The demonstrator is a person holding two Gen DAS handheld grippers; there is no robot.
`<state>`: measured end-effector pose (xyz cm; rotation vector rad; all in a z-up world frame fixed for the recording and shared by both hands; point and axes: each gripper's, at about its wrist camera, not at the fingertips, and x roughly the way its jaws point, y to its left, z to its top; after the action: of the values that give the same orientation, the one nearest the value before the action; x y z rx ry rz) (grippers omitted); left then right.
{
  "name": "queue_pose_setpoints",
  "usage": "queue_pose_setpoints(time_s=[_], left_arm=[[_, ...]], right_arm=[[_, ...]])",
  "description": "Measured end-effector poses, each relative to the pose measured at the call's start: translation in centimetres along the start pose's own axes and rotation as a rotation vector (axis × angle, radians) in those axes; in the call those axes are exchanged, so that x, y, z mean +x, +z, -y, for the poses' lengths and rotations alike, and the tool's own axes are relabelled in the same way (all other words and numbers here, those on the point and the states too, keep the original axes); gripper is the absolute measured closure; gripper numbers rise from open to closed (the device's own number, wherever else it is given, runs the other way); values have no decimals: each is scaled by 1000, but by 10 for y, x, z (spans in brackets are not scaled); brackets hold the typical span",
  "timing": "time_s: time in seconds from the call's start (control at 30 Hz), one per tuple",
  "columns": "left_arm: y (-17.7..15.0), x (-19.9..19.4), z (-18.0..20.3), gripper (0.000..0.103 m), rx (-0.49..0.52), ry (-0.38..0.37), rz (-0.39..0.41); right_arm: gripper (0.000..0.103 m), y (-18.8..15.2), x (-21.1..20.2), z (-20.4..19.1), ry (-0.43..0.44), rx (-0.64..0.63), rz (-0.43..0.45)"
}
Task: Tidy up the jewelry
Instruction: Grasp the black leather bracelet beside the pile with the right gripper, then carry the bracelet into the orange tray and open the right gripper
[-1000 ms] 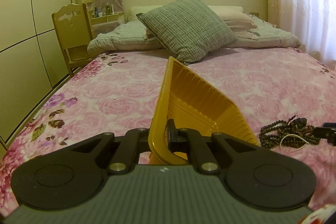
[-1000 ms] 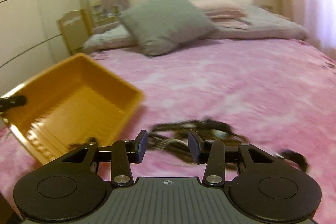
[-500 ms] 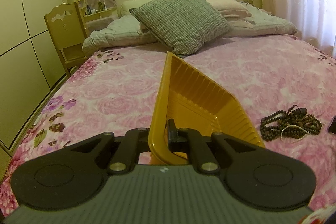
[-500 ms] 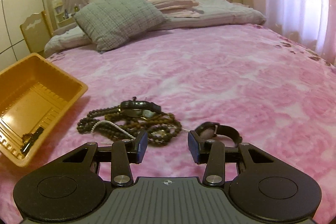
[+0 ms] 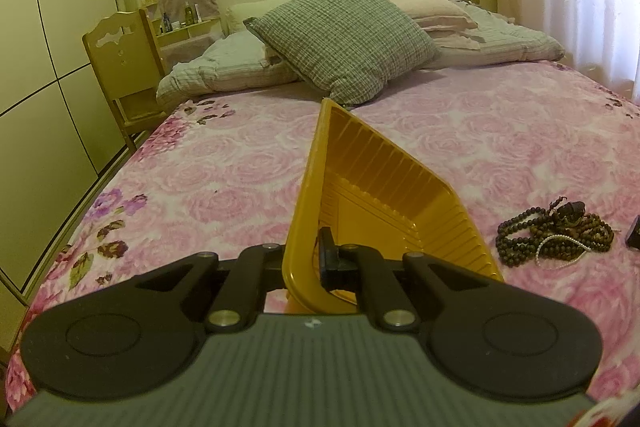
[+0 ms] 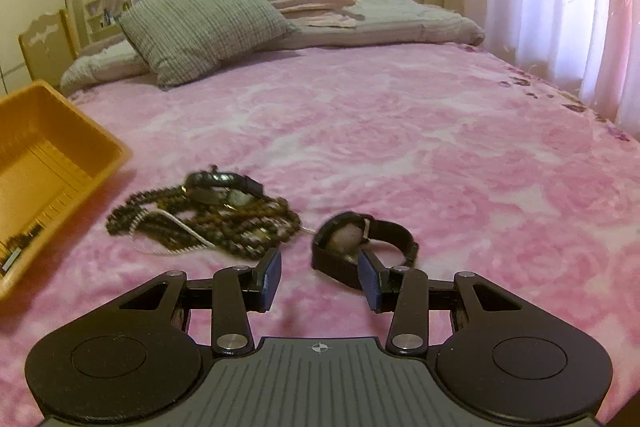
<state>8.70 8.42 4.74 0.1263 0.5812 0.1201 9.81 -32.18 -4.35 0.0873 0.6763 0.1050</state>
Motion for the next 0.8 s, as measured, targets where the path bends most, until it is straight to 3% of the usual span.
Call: queue_pose_setpoints(time_s=[0.23,0.43,0.6,0.7,0.8], left_arm=[[-2,-2,0,96,-14,10,3],[-3,-4,1,96,-20,14,4],[-4,-5,2,96,-22,13,4],[-5,-5,3,96,-26,14,5],[-6,-5,2,96,-32,13,5]], right_arm=[[60,-1,12,-5,-24,-90,13],[60,5,40,-14,-90,-151,-62],[61,3,48,-20,-102,-192,-75],[82,4,47,-23,-116,-203,-68],[85,2,46,-25,-117,-227,-64]])
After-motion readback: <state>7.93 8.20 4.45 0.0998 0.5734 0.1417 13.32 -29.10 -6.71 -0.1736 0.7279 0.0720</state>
